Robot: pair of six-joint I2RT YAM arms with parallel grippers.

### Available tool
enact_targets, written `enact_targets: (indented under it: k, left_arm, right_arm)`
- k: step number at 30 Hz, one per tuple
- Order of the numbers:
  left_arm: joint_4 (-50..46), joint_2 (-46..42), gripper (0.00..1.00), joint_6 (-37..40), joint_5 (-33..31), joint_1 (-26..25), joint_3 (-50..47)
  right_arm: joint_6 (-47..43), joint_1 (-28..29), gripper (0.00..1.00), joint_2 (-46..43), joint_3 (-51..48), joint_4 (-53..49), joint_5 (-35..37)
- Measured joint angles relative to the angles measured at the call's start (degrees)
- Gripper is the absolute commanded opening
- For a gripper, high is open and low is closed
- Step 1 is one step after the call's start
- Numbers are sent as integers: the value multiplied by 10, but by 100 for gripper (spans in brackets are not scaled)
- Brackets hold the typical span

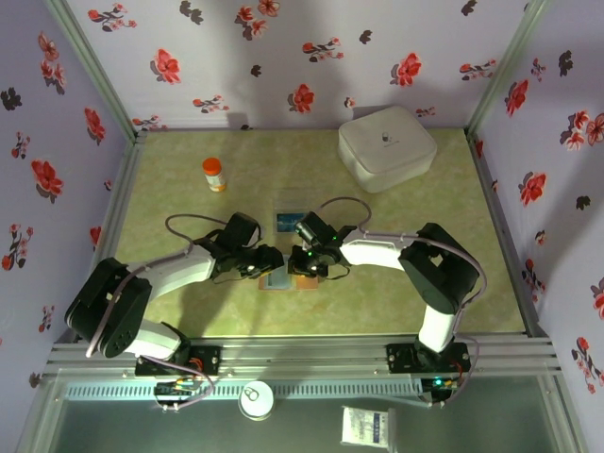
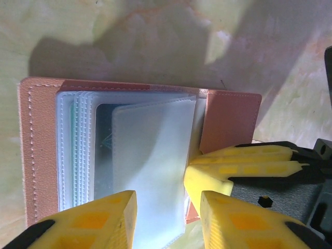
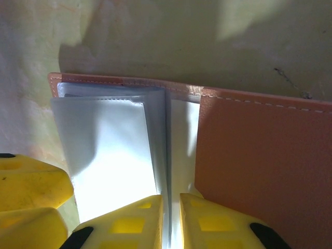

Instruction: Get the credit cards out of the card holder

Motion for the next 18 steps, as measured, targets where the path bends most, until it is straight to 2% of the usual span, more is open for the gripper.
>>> enact_targets:
  k: [14, 18]
  left_arm:
    - [-19, -5, 39, 0, -18, 0, 2]
    - [-20, -5, 33, 0, -19, 0, 6]
  right_arm:
    - [0, 0, 12, 0, -1, 0, 2]
    - [0, 0, 12, 0, -1, 0, 2]
